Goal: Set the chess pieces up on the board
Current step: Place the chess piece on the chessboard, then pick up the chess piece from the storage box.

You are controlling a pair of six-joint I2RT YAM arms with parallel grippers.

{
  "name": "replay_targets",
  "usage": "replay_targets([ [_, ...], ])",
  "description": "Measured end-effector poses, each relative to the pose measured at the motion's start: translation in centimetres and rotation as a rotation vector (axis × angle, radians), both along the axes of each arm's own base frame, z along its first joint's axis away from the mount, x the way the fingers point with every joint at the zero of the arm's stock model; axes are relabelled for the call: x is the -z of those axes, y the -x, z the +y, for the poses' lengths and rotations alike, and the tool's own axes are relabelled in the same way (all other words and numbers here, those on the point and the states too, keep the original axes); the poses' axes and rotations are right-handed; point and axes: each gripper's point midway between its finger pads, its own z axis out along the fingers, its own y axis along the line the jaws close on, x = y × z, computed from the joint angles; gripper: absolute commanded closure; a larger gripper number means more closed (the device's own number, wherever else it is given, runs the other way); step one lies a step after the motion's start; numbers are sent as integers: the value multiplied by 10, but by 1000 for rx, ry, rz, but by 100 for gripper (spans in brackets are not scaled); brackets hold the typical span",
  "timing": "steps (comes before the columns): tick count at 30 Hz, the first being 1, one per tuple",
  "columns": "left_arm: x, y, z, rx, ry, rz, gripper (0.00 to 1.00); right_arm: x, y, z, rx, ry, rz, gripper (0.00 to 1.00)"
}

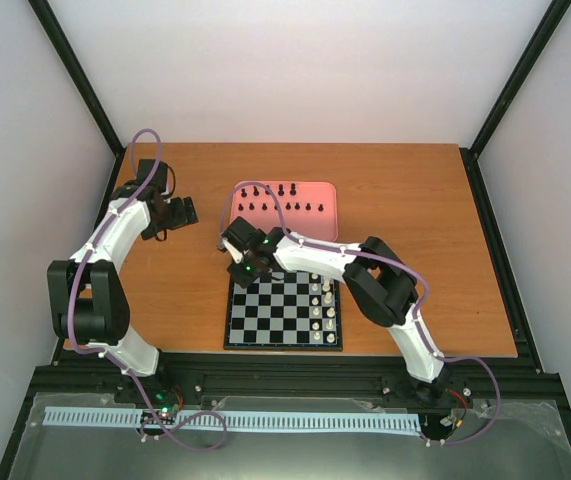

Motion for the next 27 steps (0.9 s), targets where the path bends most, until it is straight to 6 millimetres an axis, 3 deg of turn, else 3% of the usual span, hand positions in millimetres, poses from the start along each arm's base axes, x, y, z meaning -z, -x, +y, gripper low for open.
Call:
replay_targets([
  [12,0,0,0,0,-1,0,0,-37,6,-4,-24,-38,-19,66],
  [18,0,0,1,-3,-6,0,0,-64,7,-13,-10,-37,-46,51],
  [23,0,0,1,-3,-6,0,0,-116,-7,-12,23,-81,-114,34],
  [27,0,0,1,-3,-6,0,0,-157,-37,-21,100,-143,-163,22],
])
